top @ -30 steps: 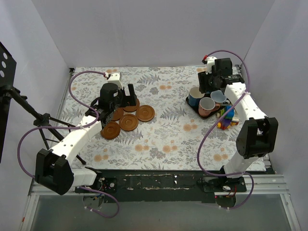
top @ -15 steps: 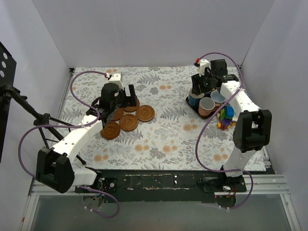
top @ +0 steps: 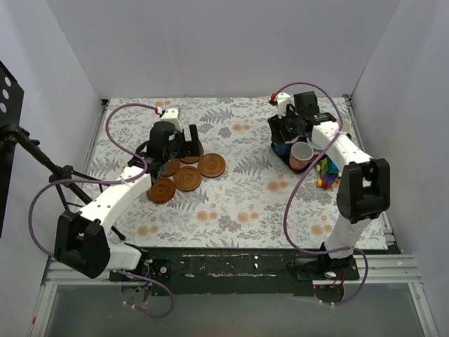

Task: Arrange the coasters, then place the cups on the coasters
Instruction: Pick up the cup from the tray.

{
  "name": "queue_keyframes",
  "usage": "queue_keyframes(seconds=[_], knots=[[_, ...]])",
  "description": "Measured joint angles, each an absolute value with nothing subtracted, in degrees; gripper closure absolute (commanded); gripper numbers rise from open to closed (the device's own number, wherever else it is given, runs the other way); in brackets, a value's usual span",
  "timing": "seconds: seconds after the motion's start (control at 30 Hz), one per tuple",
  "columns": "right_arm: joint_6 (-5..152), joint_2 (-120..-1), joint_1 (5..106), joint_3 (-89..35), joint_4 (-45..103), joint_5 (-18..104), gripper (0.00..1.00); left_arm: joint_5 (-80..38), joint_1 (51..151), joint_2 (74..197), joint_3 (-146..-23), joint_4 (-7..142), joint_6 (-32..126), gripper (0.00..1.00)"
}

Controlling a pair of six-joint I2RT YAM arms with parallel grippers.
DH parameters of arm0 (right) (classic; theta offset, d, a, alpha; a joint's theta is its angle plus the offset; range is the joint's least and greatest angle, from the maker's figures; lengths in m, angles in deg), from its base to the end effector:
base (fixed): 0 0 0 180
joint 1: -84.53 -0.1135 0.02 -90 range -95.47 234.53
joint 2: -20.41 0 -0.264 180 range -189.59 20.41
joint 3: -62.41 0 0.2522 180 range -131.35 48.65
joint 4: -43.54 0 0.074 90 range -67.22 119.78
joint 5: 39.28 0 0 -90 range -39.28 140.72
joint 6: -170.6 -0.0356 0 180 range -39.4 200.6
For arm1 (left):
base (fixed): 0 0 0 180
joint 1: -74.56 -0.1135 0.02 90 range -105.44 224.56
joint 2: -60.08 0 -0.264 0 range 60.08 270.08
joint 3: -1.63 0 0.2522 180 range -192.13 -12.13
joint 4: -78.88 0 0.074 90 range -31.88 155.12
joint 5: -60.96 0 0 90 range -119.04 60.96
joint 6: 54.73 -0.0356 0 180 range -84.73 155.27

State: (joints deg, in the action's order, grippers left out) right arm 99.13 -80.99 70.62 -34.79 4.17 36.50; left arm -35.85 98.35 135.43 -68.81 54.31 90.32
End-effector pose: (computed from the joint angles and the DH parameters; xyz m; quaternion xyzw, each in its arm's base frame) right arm 0.3884 0.1052 0.2790 -0.3016 0.8620 0.0979 0.3954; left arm 0.2759 -0.1170 0.2935 -0.2611 0.8223 -0.2798 0.4212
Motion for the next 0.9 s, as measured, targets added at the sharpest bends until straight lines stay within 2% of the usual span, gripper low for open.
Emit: queue_keyframes(seconds=[0.17, 0.27, 0.53, 0.67, 0.9], knots=[[99.93, -82.13, 69.11, -34.79, 4.54, 38.75, 0.42, -35.85, 98.35, 135.76, -68.81, 54.07, 90.32, 0.02], [100.13, -83.02, 68.74, -34.31, 4.87, 40.00, 0.48, -35.85, 98.35, 135.76, -68.81, 53.94, 90.32, 0.02], [100.31, -86.13, 68.19, -34.04, 4.89, 43.41, 0.78, -35.85, 98.35, 135.76, -68.81, 53.90, 90.32, 0.02], [100.24, -86.37, 67.67, -34.37, 4.96, 45.16, 0.97, -35.85, 98.35, 135.76, -68.84, 53.79, 90.32, 0.02], [100.13, -88.18, 66.84, -37.28, 3.65, 48.31, 0.99, -35.85, 98.35, 136.20, -68.81, 53.59, 90.32, 0.02]])
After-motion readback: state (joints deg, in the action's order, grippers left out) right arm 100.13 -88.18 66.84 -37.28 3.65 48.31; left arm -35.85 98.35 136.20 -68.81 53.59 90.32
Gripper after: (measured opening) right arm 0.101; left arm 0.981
